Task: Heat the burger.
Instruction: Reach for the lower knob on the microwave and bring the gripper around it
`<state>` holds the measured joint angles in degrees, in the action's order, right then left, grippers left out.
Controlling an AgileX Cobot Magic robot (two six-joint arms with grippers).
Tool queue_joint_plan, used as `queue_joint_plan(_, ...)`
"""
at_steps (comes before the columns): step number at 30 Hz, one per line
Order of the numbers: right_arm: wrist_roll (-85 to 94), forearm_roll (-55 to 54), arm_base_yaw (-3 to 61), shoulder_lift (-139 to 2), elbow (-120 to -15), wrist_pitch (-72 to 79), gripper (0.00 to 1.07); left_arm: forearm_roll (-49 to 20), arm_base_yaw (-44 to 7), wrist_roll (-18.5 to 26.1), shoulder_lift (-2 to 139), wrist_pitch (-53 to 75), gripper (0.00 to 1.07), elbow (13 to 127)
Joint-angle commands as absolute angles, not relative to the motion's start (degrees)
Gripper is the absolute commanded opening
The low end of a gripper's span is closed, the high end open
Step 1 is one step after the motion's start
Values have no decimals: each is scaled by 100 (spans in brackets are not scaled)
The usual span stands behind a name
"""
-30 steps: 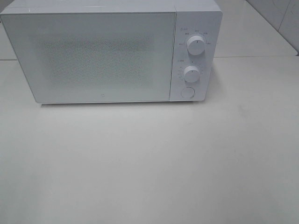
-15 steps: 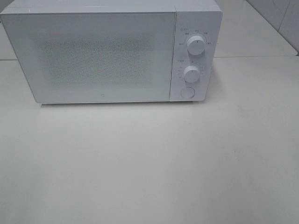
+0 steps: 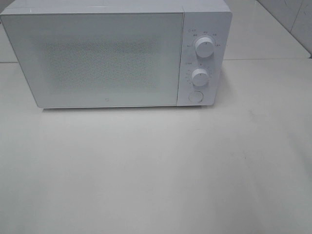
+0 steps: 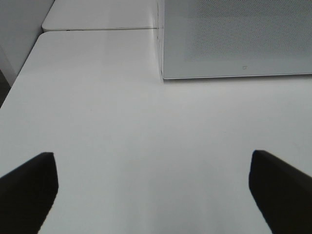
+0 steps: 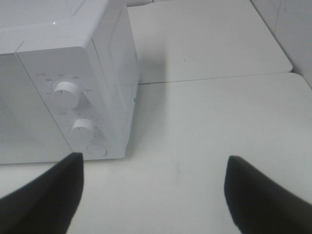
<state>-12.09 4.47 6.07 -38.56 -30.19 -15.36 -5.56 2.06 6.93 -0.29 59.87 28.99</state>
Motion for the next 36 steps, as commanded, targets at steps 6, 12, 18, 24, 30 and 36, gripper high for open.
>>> queue_joint_plan(6,-1369,424,596,-4882,-3065,-212,76,-579,206,710,-189,5942,100,2876)
queue_joint_plan(12,-1392,424,596,-5638,-3060,779,76,-573,206,716,-189,5942,100,2876)
queue_joint_plan(18,-1306,424,596,-6537,-2825,2206,76,-573,206,716,-189,5942,100,2876)
queue_joint_plan(24,-825,-241,607,-7248,-2326,3770,76,-573,206,716,-155,5942,100,2876)
queue_joint_plan(30,0,-1043,842,-7867,-1931,5031,76,-573,206,716,-149,5942,100,2876)
queue_joint_plan(36,728,-1874,1639,-8365,-1833,5718,76,-573,206,716,-149,5942,100,2876)
